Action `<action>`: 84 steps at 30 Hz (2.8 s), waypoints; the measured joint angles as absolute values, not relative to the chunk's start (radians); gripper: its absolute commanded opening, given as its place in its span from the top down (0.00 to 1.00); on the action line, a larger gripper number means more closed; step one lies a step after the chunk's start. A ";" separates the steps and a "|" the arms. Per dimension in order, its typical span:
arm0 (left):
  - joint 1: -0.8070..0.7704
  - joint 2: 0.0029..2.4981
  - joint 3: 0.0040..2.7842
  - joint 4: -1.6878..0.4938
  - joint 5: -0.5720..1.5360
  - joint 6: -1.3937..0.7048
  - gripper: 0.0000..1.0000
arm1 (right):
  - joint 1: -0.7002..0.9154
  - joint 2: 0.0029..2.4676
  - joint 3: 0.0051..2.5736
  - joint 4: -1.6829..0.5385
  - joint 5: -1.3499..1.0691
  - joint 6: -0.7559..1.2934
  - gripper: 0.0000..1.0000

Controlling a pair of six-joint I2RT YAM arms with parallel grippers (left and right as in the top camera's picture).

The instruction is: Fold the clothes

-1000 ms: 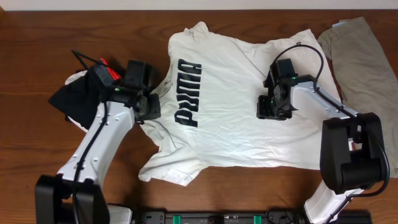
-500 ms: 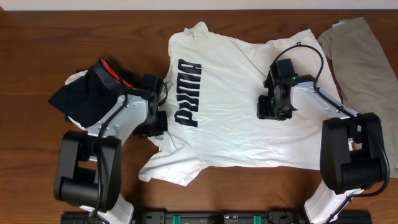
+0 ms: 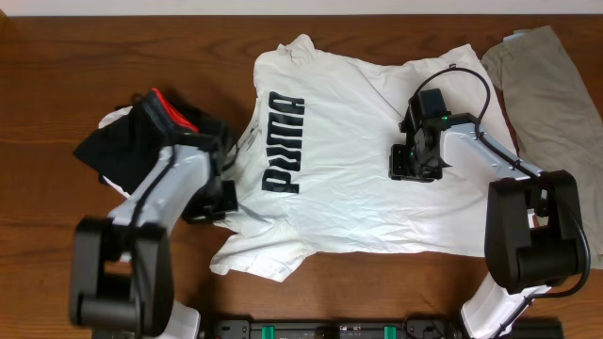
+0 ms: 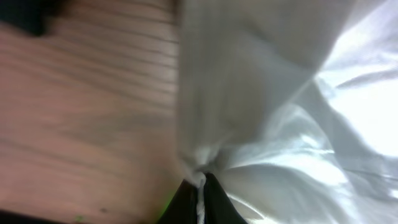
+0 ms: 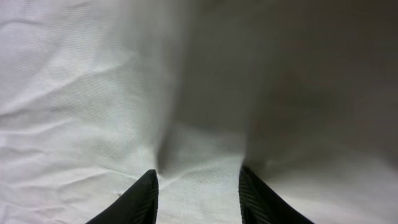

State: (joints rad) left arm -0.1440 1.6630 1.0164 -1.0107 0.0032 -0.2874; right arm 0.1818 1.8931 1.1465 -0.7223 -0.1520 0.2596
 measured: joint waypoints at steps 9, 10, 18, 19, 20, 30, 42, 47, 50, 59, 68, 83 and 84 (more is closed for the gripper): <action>-0.118 1.597 1.031 -1.063 -0.024 -0.281 0.88 | 0.182 1.893 1.150 -0.728 -0.153 0.264 0.46; -0.118 1.596 1.031 -1.068 -0.027 -0.278 0.87 | 0.182 1.893 1.150 -0.733 -0.154 0.267 0.45; -0.118 1.532 1.126 -1.114 -0.034 -0.237 0.64 | 0.182 1.893 1.156 -0.759 -0.151 0.270 0.41; -0.118 1.517 1.142 -1.103 -0.033 -0.234 0.64 | 0.182 1.894 1.156 -0.764 -0.150 0.270 0.41; -0.118 1.498 1.161 -1.087 -0.032 -0.228 0.63 | 0.182 1.893 1.157 -0.769 -0.148 0.270 0.41; -0.118 1.522 1.191 -0.728 0.149 -0.042 0.62 | 0.178 1.822 1.167 -0.766 -0.150 0.268 0.37; -0.121 1.864 1.192 -0.321 0.238 0.110 0.59 | 0.178 1.741 1.196 -0.683 -0.226 0.269 0.39; -0.121 1.941 1.192 -0.274 0.241 0.113 0.60 | 0.178 1.744 1.196 -0.672 -0.196 0.282 0.37; -0.121 1.962 1.192 -0.269 0.245 0.114 0.66 | 0.178 1.744 1.196 -0.664 -0.159 0.294 0.37; -0.128 1.992 1.198 -0.264 0.254 0.126 0.94 | 0.178 1.744 1.196 -0.641 -0.087 0.326 0.41; -0.136 1.990 1.232 -0.332 0.045 0.020 0.94 | 0.178 1.832 1.196 -0.632 -0.007 0.331 0.46; -0.136 1.982 1.232 -0.434 -0.294 -0.159 0.94 | 0.099 1.940 1.201 -0.630 0.014 0.333 0.44; -0.136 1.979 1.232 -0.440 -0.302 -0.173 0.94 | 0.095 1.940 1.201 -0.632 0.014 0.333 0.43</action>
